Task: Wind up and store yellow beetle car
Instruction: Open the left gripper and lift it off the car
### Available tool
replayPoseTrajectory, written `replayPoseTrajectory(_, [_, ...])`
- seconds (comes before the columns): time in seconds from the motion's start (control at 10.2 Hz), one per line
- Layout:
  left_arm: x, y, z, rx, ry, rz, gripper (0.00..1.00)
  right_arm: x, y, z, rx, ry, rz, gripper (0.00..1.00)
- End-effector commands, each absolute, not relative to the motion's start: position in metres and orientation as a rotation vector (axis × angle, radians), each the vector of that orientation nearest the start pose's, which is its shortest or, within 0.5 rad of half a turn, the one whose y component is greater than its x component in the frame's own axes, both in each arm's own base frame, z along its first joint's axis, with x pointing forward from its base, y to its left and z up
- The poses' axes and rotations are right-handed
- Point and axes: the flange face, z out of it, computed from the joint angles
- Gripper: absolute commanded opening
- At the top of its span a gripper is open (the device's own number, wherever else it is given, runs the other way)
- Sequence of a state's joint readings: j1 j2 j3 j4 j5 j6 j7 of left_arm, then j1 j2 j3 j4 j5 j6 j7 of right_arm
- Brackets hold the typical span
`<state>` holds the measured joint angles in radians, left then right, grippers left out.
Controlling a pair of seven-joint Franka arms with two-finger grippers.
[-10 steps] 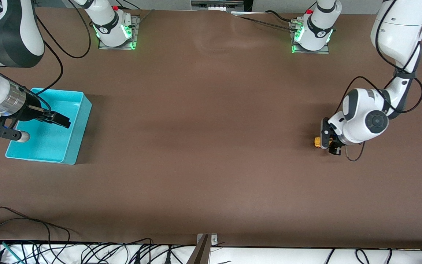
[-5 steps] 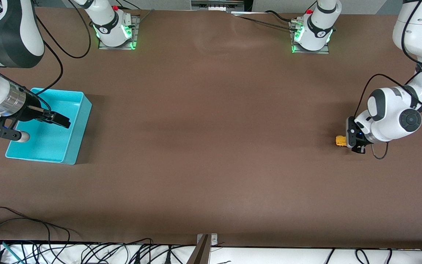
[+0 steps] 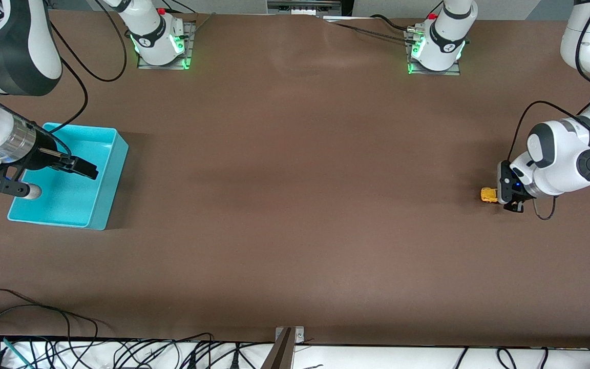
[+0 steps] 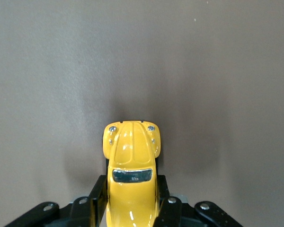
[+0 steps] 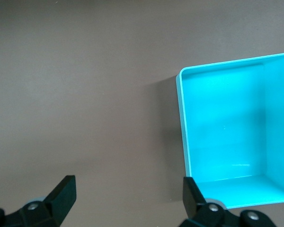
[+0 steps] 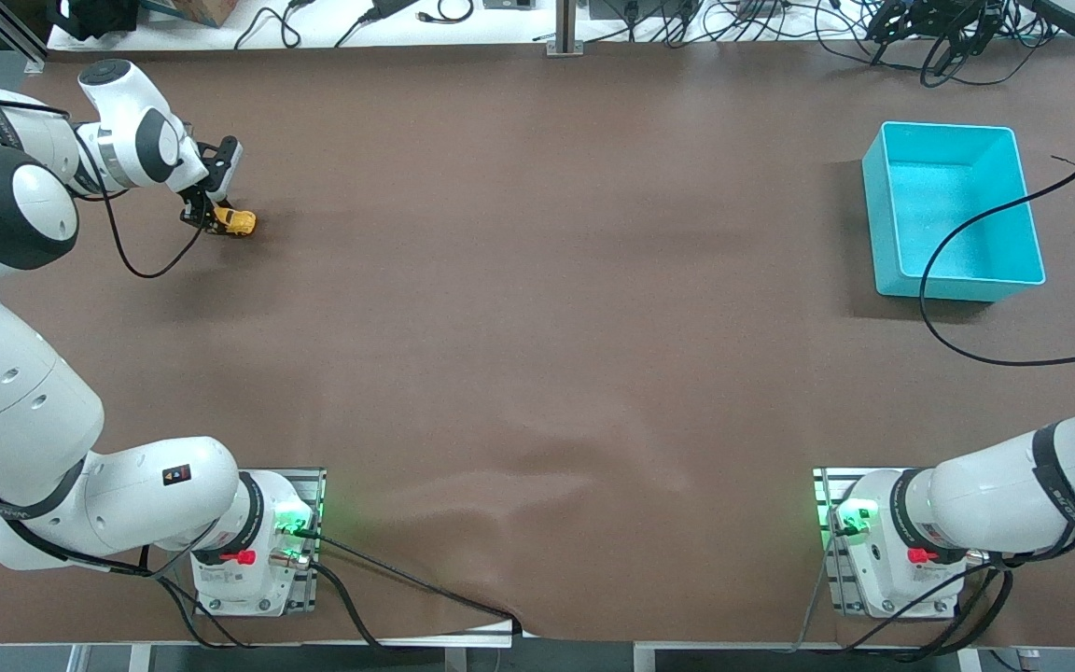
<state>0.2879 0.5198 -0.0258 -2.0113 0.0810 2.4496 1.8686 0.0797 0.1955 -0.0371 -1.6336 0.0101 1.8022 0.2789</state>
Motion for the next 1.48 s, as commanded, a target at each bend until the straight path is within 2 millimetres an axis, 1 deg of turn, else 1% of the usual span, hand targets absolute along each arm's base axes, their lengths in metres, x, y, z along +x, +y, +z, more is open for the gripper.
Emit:
replayPoseTrajectory(0.0, [0.572, 0.175, 0.176, -2.117, 2.397, 0.146, 0.07, 0.62, 0.028, 0.502, -3.134, 0.384, 0.042, 1.0])
replayPoseTrajectory(0.3, [0.57, 0.181, 0.176, -2.128, 2.387, 0.145, 0.07, 0.62, 0.029, 0.502, -3.134, 0.379, 0.04, 1.0])
replayPoseTrajectory(0.39, [0.57, 0.181, 0.176, -2.128, 2.387, 0.145, 0.1, 0.62, 0.027, 0.502, -3.135, 0.374, 0.04, 1.0])
replayPoseTrajectory(0.49, [0.572, 0.182, 0.178, -2.124, 2.386, 0.142, 0.41, 0.62, 0.026, 0.501, -3.135, 0.374, 0.045, 1.0])
replayPoseTrajectory(0.59, [0.574, 0.183, 0.184, -2.124, 2.387, 0.145, 0.99, 0.62, 0.026, 0.501, -3.135, 0.377, 0.045, 1.0])
replayPoseTrajectory(0.69, [0.576, 0.18, 0.198, -2.135, 2.399, 0.152, 1.0, 0.62, 0.028, 0.5, -3.136, 0.374, 0.047, 1.0])
replayPoseTrajectory(0.79, [0.582, 0.176, 0.216, -2.136, 2.423, 0.175, 1.0, 0.62, 0.027, 0.499, -3.136, 0.377, 0.049, 1.0])
replayPoseTrajectory(0.99, [0.604, 0.149, 0.259, -2.131, 2.527, 0.227, 1.0, 0.62, 0.027, 0.5, -3.136, 0.377, 0.047, 1.0])
replayPoseTrajectory(1.08, [0.614, 0.134, 0.275, -2.112, 2.562, 0.225, 1.0, 0.62, 0.027, 0.5, -3.136, 0.377, 0.047, 1.0])
replayPoseTrajectory(1.28, [0.63, 0.112, 0.303, -2.103, 2.537, 0.172, 1.0, 0.62, 0.027, 0.5, -3.136, 0.377, 0.047, 1.0])
replayPoseTrajectory(1.38, [0.63, 0.11, 0.315, -2.207, 2.469, 0.209, 1.0, 0.62, 0.027, 0.499, -3.136, 0.377, 0.049, 1.0])
